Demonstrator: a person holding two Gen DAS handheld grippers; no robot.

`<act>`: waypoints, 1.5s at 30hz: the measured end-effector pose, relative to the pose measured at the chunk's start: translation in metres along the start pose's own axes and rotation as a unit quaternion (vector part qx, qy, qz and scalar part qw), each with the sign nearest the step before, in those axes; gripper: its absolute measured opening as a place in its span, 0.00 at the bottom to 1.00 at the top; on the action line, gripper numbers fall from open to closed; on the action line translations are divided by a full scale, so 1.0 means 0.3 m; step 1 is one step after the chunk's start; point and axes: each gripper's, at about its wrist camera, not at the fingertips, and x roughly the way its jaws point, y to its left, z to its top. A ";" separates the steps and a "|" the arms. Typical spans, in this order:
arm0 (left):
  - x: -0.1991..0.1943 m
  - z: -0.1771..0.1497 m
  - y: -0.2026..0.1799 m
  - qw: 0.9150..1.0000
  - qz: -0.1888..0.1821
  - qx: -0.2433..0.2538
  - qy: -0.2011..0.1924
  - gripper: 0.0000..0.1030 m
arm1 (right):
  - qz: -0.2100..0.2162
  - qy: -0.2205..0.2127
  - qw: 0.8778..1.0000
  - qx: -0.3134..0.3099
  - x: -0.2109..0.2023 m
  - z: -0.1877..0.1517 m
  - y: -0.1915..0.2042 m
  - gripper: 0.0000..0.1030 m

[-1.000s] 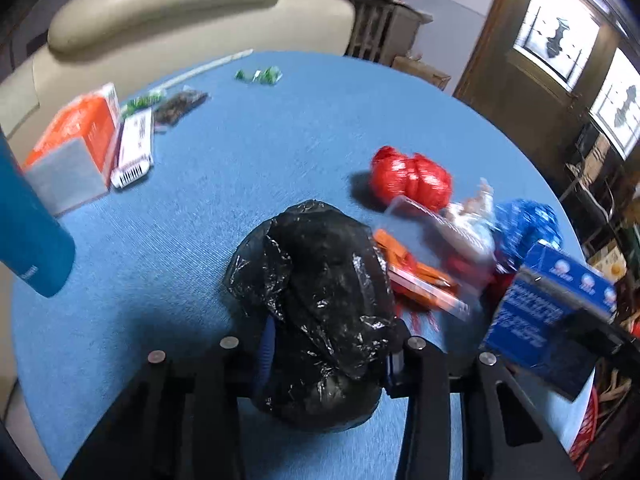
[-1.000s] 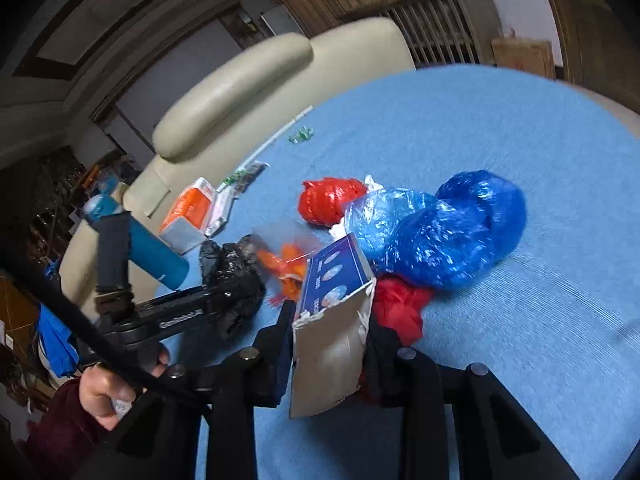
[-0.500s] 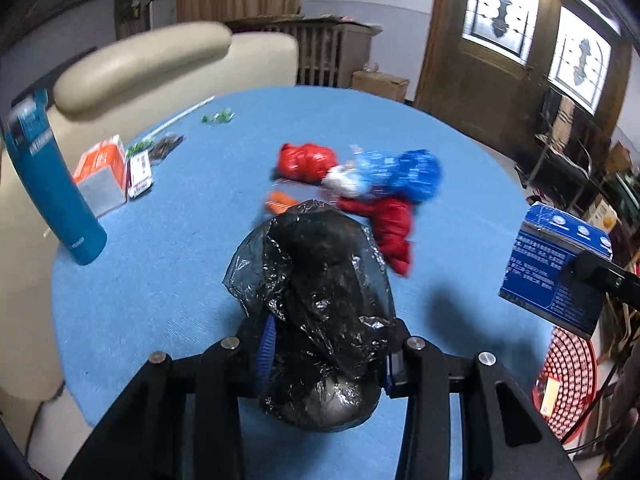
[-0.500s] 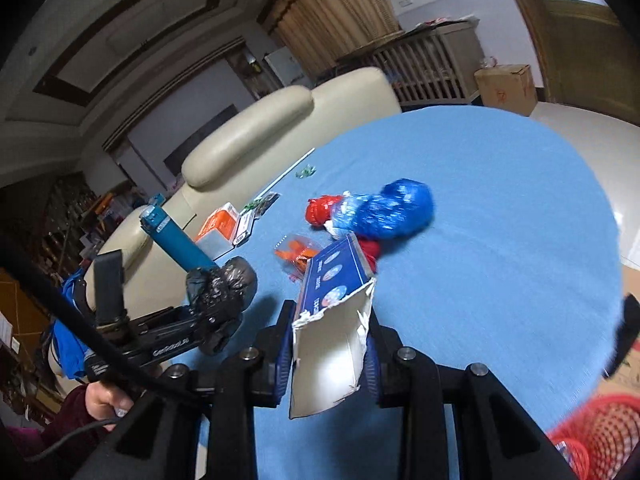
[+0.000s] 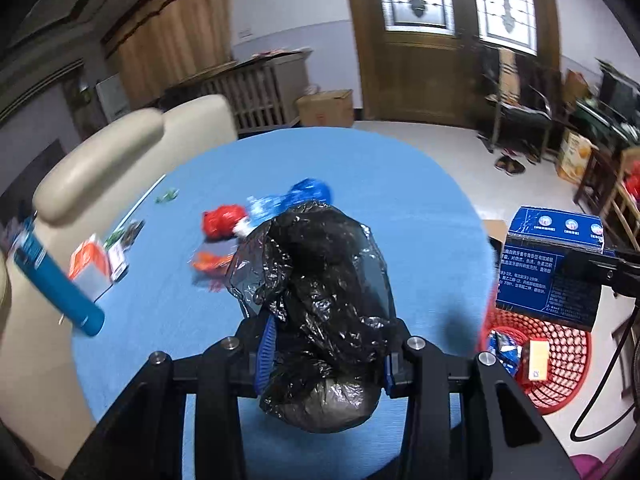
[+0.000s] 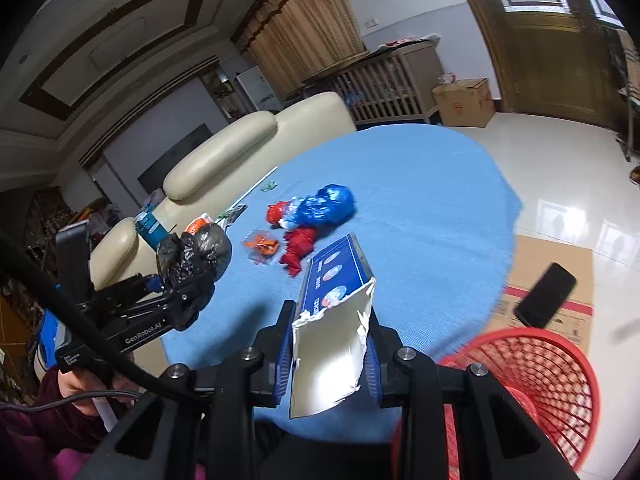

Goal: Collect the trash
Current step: 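Carry both items over the red wastebasket and open both tools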

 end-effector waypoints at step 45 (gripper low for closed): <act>0.286 -0.075 -0.693 0.929 -0.245 0.169 0.221 0.45 | -0.146 0.140 0.967 0.152 -0.046 -0.286 -0.579 0.35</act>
